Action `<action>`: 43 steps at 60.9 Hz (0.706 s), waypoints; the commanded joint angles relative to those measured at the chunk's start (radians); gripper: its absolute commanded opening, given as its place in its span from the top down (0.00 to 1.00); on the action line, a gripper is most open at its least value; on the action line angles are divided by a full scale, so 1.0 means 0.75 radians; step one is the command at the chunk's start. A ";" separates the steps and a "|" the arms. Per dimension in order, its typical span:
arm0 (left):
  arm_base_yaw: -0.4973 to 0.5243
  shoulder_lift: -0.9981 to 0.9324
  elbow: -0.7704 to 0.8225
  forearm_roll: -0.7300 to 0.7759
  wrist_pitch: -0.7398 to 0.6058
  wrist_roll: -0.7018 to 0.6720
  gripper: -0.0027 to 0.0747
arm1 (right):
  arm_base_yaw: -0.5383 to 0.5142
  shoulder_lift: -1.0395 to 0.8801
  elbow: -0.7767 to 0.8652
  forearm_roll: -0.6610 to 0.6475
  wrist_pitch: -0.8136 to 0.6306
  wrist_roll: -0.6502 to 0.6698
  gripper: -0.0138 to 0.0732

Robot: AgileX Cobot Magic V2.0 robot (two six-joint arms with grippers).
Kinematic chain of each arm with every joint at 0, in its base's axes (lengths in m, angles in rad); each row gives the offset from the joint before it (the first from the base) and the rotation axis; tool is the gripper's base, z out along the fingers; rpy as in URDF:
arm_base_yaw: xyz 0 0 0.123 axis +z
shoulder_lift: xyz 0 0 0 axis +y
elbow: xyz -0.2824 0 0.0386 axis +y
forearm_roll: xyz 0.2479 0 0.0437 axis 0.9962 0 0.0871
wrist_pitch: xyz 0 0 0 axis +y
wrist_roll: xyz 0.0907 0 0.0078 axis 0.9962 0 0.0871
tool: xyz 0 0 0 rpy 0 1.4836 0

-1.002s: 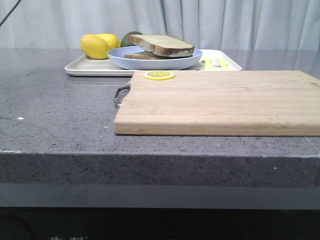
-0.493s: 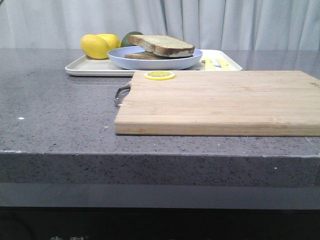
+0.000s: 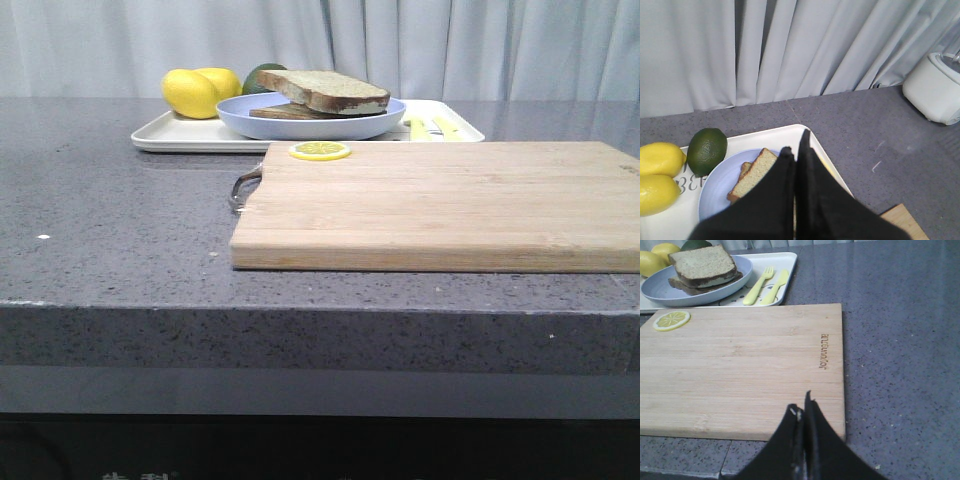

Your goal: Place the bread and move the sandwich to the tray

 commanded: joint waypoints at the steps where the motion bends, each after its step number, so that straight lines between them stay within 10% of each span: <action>1: -0.020 -0.127 -0.044 -0.023 -0.030 -0.010 0.99 | -0.006 0.009 -0.036 0.012 -0.101 -0.007 0.91; 27: -0.049 -0.543 0.767 0.400 -0.030 -0.005 0.99 | -0.006 0.009 -0.036 0.012 -0.101 -0.007 0.91; 43: -0.044 -0.628 0.887 0.439 -0.030 0.029 0.99 | -0.006 0.009 -0.036 0.012 -0.101 -0.007 0.91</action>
